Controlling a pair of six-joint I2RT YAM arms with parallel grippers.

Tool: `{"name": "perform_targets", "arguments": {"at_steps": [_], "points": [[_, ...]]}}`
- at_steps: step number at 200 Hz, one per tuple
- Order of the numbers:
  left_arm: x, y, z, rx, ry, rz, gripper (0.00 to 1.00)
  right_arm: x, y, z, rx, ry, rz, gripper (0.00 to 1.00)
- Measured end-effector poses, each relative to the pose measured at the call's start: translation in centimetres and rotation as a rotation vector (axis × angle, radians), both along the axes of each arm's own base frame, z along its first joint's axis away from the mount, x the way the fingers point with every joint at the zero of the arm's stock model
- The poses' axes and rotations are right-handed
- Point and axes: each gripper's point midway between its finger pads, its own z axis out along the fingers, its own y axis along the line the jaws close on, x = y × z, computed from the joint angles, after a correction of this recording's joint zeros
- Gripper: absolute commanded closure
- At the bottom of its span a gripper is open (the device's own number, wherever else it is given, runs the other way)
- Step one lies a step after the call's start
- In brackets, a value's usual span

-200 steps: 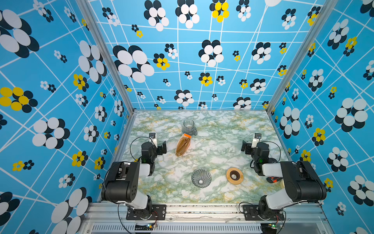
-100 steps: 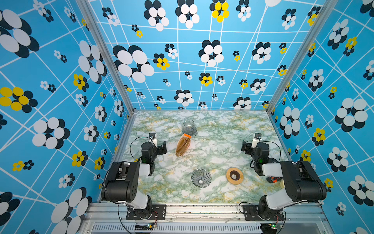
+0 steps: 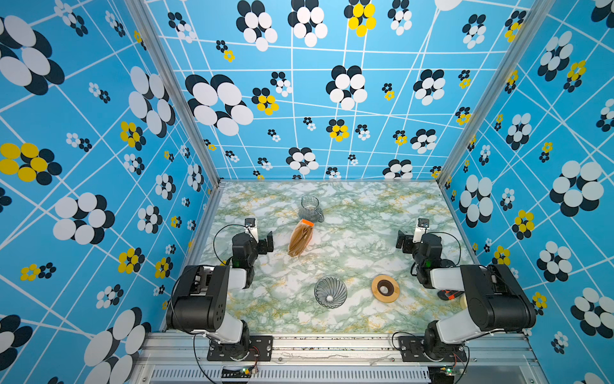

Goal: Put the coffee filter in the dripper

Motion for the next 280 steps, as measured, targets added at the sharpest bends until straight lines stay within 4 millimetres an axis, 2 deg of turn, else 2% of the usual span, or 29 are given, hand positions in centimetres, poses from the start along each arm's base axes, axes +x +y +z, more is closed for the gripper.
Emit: {"name": "perform_targets", "arguments": {"at_steps": [101,119,150,205,221,239,280], "points": [[0.0,0.0,0.0,0.004,-0.001,-0.001,0.01,0.0,-0.8,0.4,-0.002,-0.019,-0.052,0.01],[0.1,-0.1,0.5,0.011,-0.025,-0.007,0.01,-0.3,-1.3,0.9,0.002,-0.057,-0.081,0.01],[-0.1,-0.4,0.8,0.025,-0.055,-0.017,0.01,-1.0,-1.6,0.7,0.003,-0.072,-0.097,0.01],[-0.4,-0.7,1.1,0.054,-0.045,-0.004,0.01,-1.0,-1.6,1.1,0.01,-0.085,-0.1,0.01],[-0.4,-0.9,2.2,0.066,-0.039,0.002,0.01,-1.2,-1.7,1.7,0.008,-0.086,-0.106,0.01],[0.1,-1.3,4.5,0.078,-0.057,0.013,0.01,-1.3,-2.0,2.9,0.006,-0.095,-0.126,0.01],[0.6,-2.7,9.2,0.086,-0.069,0.026,0.01,-0.8,-2.5,7.0,0.052,-0.109,-0.177,0.01]]}}
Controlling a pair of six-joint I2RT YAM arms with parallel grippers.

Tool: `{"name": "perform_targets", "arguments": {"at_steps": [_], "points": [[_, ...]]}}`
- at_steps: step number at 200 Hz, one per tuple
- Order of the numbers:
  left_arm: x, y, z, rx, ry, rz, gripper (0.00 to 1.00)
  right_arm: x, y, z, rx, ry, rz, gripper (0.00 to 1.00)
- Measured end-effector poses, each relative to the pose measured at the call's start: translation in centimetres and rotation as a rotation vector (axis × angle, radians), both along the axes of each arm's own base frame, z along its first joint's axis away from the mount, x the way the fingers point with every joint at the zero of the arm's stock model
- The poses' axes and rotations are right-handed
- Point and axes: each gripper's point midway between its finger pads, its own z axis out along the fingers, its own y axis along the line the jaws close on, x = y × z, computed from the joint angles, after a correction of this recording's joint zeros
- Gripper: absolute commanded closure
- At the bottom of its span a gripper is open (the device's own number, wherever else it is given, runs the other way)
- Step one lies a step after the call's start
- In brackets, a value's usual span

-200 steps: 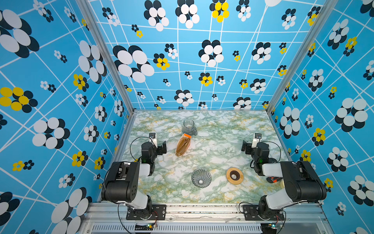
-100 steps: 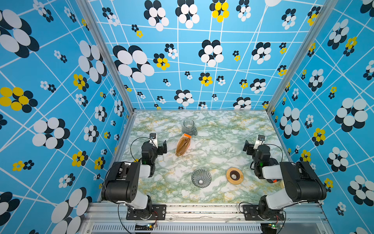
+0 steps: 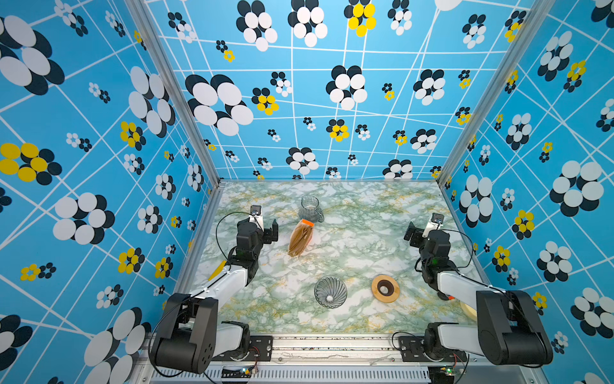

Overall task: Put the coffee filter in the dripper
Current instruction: 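Raise both arms and reach forward toward the glass pitcher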

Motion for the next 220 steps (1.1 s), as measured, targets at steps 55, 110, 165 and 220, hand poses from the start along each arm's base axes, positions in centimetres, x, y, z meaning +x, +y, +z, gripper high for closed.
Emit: {"name": "perform_targets", "arguments": {"at_steps": [55,110,165,220], "points": [[1.0,-2.9,8.3,-0.132,-0.007,-0.045,0.01,-0.6,2.0,3.6,0.15,0.017,0.055,0.01],[2.2,-7.3,13.7,-0.305,0.056,-0.209,0.01,-0.7,6.2,5.8,0.31,0.077,0.22,0.01],[2.3,-10.2,12.2,-0.404,0.223,-0.319,0.01,-0.3,11.0,7.6,0.433,0.134,0.439,0.01],[1.6,-11.0,11.1,-0.422,0.301,-0.356,0.01,1.0,13.3,6.8,0.465,0.198,0.511,0.01]]}}
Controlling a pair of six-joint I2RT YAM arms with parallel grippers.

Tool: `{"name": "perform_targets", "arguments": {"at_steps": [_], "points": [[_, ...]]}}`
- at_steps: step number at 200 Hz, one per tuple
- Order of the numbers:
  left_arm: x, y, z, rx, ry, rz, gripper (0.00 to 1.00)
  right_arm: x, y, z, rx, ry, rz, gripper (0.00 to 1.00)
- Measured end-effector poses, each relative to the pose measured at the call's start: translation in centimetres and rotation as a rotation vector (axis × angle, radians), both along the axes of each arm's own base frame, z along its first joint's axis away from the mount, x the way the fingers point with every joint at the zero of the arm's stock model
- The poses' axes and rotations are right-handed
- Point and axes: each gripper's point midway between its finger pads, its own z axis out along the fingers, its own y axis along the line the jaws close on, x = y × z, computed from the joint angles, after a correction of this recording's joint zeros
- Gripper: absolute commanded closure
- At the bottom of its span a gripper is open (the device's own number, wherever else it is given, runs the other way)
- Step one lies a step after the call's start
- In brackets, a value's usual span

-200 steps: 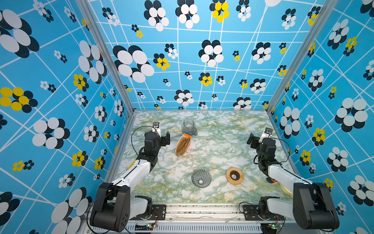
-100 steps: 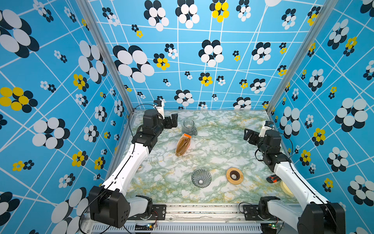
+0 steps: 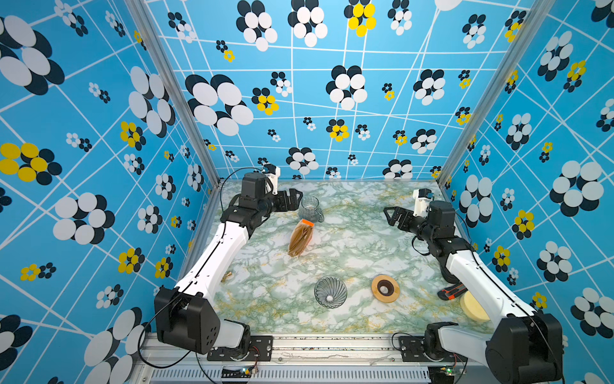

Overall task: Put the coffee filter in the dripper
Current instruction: 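Raise both arms and reach forward toward the glass pitcher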

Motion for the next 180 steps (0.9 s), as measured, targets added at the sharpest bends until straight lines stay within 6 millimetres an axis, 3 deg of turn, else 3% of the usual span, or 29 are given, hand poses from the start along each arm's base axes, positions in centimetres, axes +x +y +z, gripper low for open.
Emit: {"name": "perform_targets", "arguments": {"at_steps": [45,89,116,180], "points": [[-0.2,0.1,-1.1,0.022,0.014,-0.005,0.01,1.4,3.8,0.6,-0.031,0.002,0.109,0.01],[-0.4,0.9,-2.6,0.069,0.042,0.019,0.01,3.4,8.4,1.6,-0.116,-0.028,0.234,0.2],[-0.2,1.2,-2.7,0.076,0.045,0.04,0.0,4.7,11.4,0.6,-0.164,-0.01,0.312,0.38],[-0.4,1.3,-3.0,0.059,0.071,0.055,0.01,4.9,16.6,-1.9,-0.263,0.04,0.453,0.43]]}}
